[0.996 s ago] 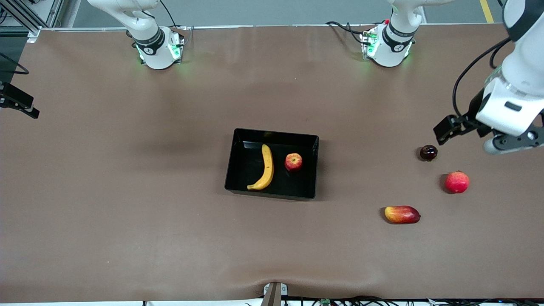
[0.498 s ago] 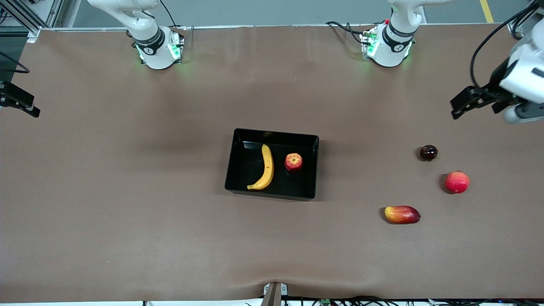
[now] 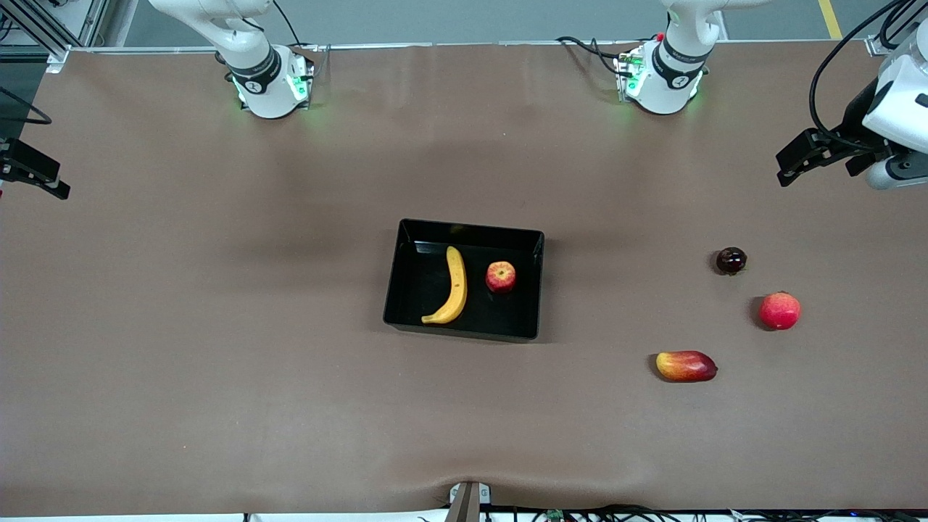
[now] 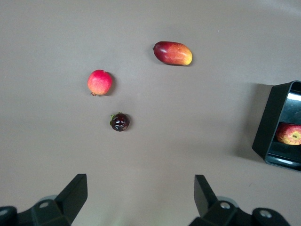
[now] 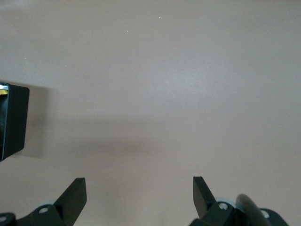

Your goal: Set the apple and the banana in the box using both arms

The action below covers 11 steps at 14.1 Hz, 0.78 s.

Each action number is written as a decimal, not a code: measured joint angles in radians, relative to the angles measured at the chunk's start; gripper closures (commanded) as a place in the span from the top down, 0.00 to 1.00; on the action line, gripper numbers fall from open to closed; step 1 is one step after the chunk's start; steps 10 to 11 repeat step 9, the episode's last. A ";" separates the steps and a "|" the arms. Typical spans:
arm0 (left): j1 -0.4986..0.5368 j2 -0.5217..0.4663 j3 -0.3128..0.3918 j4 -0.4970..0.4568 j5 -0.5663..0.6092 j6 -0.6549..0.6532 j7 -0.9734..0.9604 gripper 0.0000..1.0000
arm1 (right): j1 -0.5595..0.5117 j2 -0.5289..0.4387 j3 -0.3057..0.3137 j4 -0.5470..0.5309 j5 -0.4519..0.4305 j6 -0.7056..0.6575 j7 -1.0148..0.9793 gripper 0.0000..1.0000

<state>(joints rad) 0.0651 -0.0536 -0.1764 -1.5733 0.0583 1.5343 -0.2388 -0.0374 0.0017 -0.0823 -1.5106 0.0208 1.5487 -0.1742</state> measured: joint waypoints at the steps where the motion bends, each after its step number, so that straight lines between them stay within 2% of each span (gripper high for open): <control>1: 0.010 0.000 0.000 0.000 0.000 -0.002 0.001 1.00 | 0.000 0.000 0.000 0.000 0.000 0.000 0.000 1.00; 11: 0.024 0.000 -0.012 0.001 -0.012 -0.005 0.005 1.00 | 0.000 0.000 0.000 0.000 0.000 0.000 0.000 1.00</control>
